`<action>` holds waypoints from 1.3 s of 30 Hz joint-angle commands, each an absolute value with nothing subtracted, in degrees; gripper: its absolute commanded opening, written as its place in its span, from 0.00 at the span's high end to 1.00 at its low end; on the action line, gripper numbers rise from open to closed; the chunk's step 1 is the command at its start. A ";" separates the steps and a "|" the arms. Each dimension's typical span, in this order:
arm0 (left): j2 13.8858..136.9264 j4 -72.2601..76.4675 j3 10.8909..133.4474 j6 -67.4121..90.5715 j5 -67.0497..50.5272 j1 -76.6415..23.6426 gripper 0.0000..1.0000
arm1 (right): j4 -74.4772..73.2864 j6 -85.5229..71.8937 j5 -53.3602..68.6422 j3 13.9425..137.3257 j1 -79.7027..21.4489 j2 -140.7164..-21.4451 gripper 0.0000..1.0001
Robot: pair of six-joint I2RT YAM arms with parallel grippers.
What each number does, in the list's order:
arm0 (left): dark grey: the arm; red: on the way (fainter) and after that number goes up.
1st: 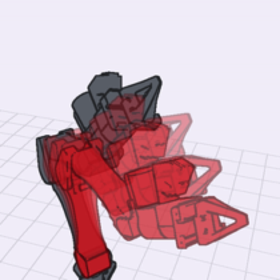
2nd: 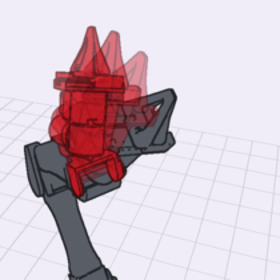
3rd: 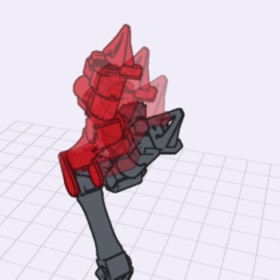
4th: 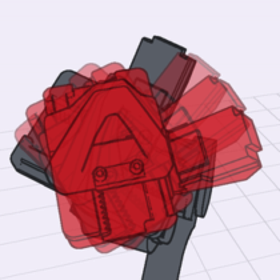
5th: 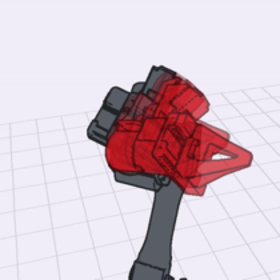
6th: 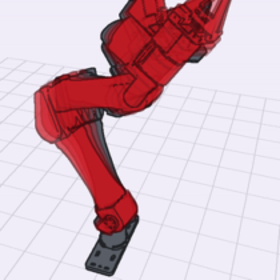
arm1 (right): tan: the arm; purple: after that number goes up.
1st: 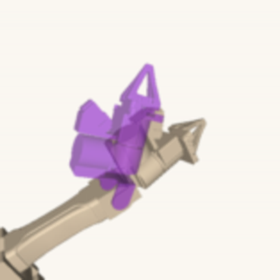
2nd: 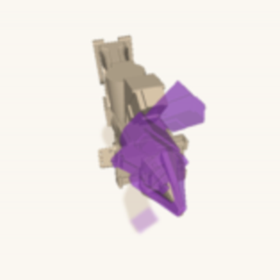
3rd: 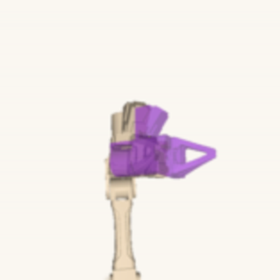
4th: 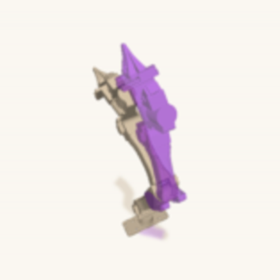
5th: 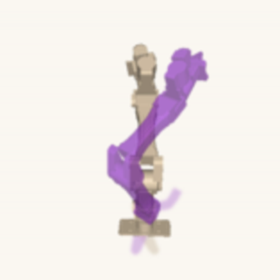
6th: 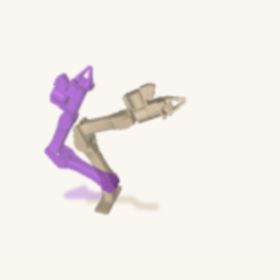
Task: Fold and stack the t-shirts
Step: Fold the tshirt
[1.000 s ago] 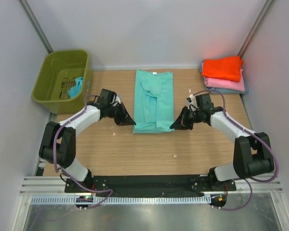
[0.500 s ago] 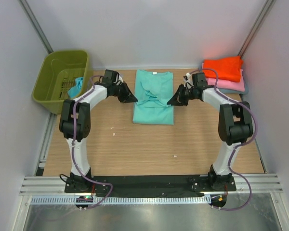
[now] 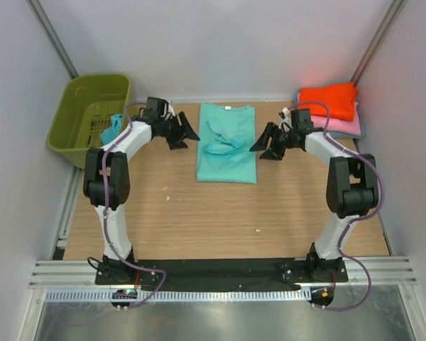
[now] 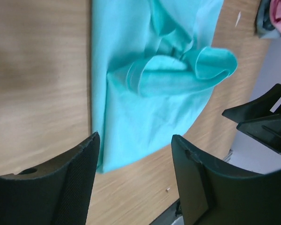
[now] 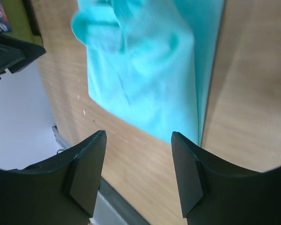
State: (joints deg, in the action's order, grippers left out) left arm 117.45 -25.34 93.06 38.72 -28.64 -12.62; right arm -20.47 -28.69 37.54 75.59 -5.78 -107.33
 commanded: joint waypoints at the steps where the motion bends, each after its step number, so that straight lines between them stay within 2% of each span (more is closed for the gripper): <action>1: 113.38 -30.23 84.85 39.82 -35.84 -11.16 0.36 | -21.10 -31.37 40.95 67.34 -5.62 -101.35 0.36; 5: 113.03 -30.41 79.55 40.69 -38.84 -11.16 0.36 | -20.83 -31.03 41.05 62.06 -5.54 -100.81 0.37; 18: 115.84 -26.11 73.66 45.17 -40.08 -11.51 0.36 | -20.83 -29.97 39.64 62.41 -5.71 -107.22 0.37; 29: 120.41 -25.58 75.58 44.74 -38.23 -15.64 0.40 | -20.57 -30.14 38.94 63.63 -8.17 -111.71 0.38; 32: 120.94 -25.58 76.20 44.74 -37.79 -16.35 0.42 | -20.22 -30.59 39.20 64.16 -9.05 -112.06 0.41; 36: 120.94 -25.58 76.03 44.82 -37.62 -16.52 0.56 | -20.04 -30.50 39.73 63.90 -9.32 -111.45 0.51; 37: 120.68 -25.58 75.76 44.82 -37.44 -16.44 0.67 | -20.13 -30.15 39.73 63.90 -9.14 -111.10 0.54; 38: 120.41 -25.66 75.59 44.91 -37.27 -16.44 0.73 | -20.65 -29.89 39.73 63.98 -9.14 -110.22 0.63; 39: 120.06 -26.27 75.50 45.00 -37.00 -16.44 0.84 | -20.74 -29.71 39.90 63.81 -9.05 -109.87 0.69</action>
